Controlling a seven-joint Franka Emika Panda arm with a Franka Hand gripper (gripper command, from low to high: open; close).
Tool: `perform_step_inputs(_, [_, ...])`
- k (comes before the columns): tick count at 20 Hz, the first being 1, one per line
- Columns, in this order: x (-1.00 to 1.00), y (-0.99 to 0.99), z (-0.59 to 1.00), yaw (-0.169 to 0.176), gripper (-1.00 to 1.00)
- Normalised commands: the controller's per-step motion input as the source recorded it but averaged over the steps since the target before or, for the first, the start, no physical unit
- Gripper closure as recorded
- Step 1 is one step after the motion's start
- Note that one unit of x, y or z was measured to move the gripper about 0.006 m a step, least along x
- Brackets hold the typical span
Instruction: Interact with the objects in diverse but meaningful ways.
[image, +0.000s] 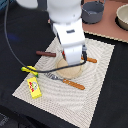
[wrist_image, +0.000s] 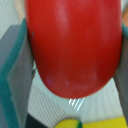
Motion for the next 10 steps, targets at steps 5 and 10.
perform_step_inputs(5, [0.06,0.85,0.73,-0.046,1.0])
perform_step_inputs(10, [0.16,0.86,0.81,-0.038,1.0])
